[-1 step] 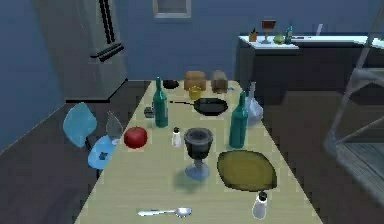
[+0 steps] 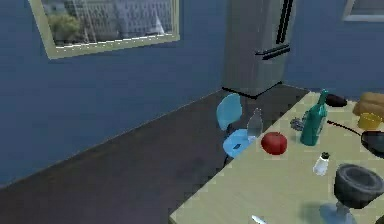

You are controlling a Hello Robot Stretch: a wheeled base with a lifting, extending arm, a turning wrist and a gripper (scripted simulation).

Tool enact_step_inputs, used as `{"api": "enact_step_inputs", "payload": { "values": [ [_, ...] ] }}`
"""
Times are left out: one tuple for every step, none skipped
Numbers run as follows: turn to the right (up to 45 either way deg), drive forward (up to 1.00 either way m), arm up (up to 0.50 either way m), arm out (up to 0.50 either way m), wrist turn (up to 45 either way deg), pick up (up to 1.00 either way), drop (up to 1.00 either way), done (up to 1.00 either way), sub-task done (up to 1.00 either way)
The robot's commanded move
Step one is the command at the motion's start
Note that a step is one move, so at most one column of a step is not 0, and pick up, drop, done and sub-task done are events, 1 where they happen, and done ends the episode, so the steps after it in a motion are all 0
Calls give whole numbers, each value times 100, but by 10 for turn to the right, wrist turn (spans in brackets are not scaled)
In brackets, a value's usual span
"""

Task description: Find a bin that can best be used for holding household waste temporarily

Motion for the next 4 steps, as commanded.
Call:
{"api": "enact_step_inputs", "payload": {
  "values": [
    [-450,0,0,0,0,0,0,0,0],
    [-450,0,0,0,0,0,0,0,0],
    [-450,0,0,0,0,0,0,0,0],
    [0,10,0,0,0,0,0,0,0]
  ]
}}
